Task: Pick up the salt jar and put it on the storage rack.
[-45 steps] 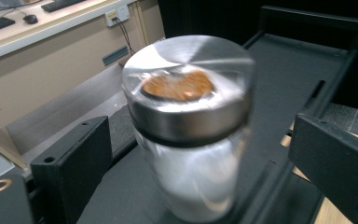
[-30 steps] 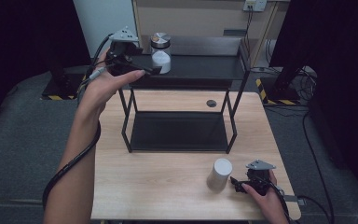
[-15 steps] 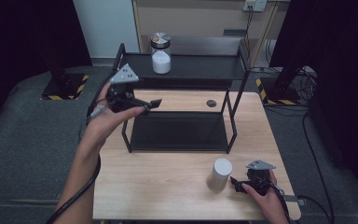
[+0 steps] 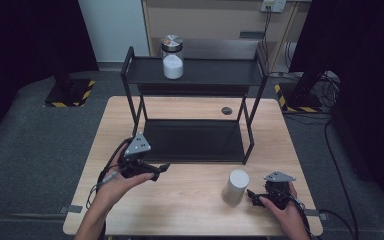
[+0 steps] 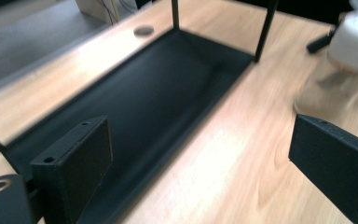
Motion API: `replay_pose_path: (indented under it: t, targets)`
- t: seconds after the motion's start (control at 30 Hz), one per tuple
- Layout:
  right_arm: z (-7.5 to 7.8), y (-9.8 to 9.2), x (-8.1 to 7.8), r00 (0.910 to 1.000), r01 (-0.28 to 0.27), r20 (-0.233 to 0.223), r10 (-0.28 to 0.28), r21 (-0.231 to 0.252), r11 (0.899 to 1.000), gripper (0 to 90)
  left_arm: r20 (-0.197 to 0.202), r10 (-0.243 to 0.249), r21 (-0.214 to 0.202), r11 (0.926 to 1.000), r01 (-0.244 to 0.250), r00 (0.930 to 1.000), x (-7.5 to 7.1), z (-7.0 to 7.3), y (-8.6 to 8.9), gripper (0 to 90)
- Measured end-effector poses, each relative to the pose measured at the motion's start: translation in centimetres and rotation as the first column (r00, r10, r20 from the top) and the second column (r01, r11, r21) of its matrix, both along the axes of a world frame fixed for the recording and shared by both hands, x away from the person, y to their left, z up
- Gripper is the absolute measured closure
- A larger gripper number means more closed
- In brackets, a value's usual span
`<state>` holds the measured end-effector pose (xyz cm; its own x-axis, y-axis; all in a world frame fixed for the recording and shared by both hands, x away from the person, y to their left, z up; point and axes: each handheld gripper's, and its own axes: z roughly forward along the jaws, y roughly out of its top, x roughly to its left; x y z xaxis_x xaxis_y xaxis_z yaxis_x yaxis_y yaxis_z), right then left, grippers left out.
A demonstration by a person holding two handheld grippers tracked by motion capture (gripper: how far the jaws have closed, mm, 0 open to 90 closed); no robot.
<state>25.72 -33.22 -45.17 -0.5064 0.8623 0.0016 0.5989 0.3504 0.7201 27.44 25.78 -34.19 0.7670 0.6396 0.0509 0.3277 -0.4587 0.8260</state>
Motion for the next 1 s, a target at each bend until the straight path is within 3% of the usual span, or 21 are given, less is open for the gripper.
replay_pose_path:
  t: [0.07,0.13,0.2,0.23,0.27,0.33,0.4,0.7,0.8,0.93,1.0]
  targets:
    - [0.0,0.0,0.0,1.0000,0.000,0.000,0.000,0.000,1.000,1.4,-0.013,-0.001,0.007,1.0000,0.001,0.9999,-0.1,-0.6,0.1,4.7]
    - [0.0,0.0,0.0,1.0000,0.000,0.000,0.000,0.000,1.000,1.5,-0.062,-0.004,0.019,0.9998,0.005,0.9980,-0.2,-2.7,0.2,4.5]
    - [0.0,0.0,0.0,1.0000,0.000,0.000,0.000,0.000,1.000,1.4,-0.080,0.000,0.023,0.9997,0.002,0.9968,-0.4,-4.1,0.2,5.1]
    - [0.0,0.0,0.0,1.0000,0.000,0.000,0.000,0.000,1.000,1.4,-0.080,0.000,0.023,0.9997,0.002,0.9968,-0.4,-4.1,0.2,5.1]
    - [0.0,0.0,0.0,1.0000,0.000,0.000,0.000,0.000,1.000,1.4,-0.110,0.000,0.032,0.9995,0.004,0.9939,-0.2,-5.1,0.1,5.1]
    - [0.0,0.0,0.0,1.0000,0.000,0.000,0.000,0.000,1.000,1.5,-0.120,0.003,0.041,0.9992,0.002,0.9928,-0.1,-5.5,0.0,4.8]
    - [0.0,0.0,0.0,1.0000,0.000,0.000,0.000,0.000,1.000,1.4,-0.148,0.009,0.042,0.9991,-0.002,0.9890,0.2,-6.9,0.0,4.9]
    - [0.0,0.0,0.0,1.0000,0.000,0.000,0.000,0.000,1.000,1.4,-0.181,0.030,0.046,0.9987,-0.022,0.9829,0.5,-9.0,0.6,4.5]
    - [0.0,0.0,0.0,1.0000,0.000,0.000,0.000,0.000,1.000,1.4,-0.183,0.040,0.087,0.9960,-0.024,0.9823,0.5,-9.3,0.3,4.4]
    - [0.0,0.0,0.0,1.0000,0.000,0.000,0.000,0.000,1.000,1.5,-0.208,0.044,0.087,0.9959,-0.026,0.9772,0.7,-9.8,0.4,3.9]
    - [0.0,0.0,0.0,1.0000,0.000,0.000,0.000,0.000,1.000,1.4,-0.190,0.038,0.106,0.9942,-0.018,0.9811,0.5,-10.0,0.3,3.2]
